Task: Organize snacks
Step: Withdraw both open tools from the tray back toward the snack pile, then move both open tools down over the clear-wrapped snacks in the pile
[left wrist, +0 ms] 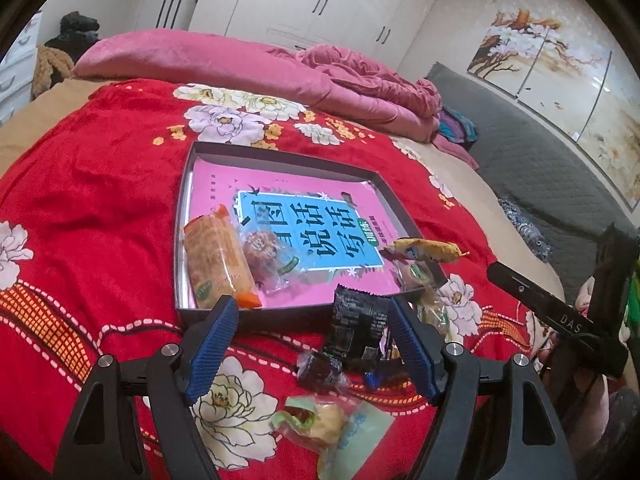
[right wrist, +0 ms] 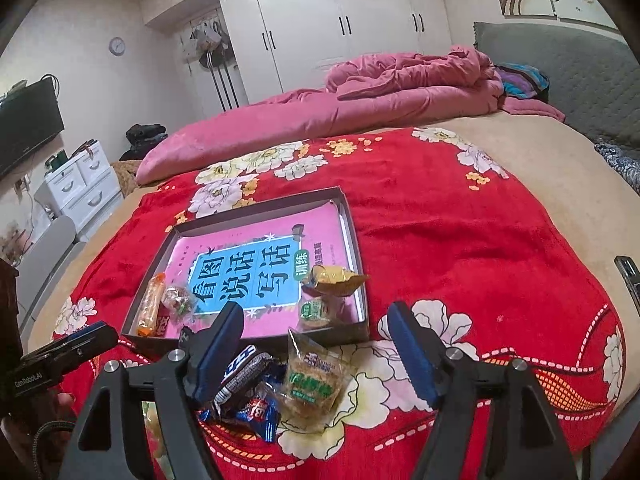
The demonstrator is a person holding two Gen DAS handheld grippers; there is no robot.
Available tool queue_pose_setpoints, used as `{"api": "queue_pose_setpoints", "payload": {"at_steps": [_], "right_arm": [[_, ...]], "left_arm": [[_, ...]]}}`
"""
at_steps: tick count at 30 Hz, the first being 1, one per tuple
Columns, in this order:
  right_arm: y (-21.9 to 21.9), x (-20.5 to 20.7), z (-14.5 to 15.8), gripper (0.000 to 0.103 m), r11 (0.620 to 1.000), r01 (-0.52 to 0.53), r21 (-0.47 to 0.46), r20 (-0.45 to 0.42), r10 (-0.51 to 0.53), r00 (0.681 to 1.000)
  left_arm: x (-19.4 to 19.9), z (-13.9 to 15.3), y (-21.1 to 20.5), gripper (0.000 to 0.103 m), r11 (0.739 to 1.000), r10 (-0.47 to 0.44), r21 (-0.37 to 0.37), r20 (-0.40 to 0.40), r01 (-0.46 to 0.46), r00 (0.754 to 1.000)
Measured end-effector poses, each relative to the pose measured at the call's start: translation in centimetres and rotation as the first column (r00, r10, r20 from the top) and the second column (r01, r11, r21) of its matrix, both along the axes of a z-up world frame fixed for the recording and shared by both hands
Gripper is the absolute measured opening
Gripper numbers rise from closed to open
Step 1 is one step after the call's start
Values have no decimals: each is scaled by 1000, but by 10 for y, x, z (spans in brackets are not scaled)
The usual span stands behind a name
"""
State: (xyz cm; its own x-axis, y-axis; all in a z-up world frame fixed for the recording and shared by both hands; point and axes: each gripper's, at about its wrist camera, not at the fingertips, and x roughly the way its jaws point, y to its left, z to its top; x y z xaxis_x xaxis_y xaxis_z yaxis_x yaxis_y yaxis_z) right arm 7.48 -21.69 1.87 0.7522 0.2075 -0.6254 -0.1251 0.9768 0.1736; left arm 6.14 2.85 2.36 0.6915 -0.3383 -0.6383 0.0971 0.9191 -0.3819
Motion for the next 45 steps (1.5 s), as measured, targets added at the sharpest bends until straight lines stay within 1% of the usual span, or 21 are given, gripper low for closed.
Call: {"api": "queue_pose_setpoints", "payload": {"at_steps": [15, 27, 35, 40, 45], "right_arm": [[-2, -6, -1, 74, 1000, 1, 3, -13, -1, 1000], [-7, -12, -3, 75, 1000, 7, 10, -24, -7, 1000], [-7, -14, -13, 75, 1000, 0, 12, -54, 1, 999], [-5, -14, -18, 75, 1000, -8, 11, -71, 9, 997], [-3, -14, -24, 75, 1000, -17, 13, -85, 18, 996]], "left_arm": [[-16, 2, 3, 78, 1000, 15, 11, -11, -14, 1000], [-26, -3, -2, 78, 1000, -4, 29, -40, 6, 999], [-30, -4, -6, 78, 999, -16, 44, -53, 18, 998], [-32, -9, -8, 78, 998, -23, 51, -76, 27, 997], [-32, -19, -13, 78, 997, -42, 55, -125, 49, 991]]}}
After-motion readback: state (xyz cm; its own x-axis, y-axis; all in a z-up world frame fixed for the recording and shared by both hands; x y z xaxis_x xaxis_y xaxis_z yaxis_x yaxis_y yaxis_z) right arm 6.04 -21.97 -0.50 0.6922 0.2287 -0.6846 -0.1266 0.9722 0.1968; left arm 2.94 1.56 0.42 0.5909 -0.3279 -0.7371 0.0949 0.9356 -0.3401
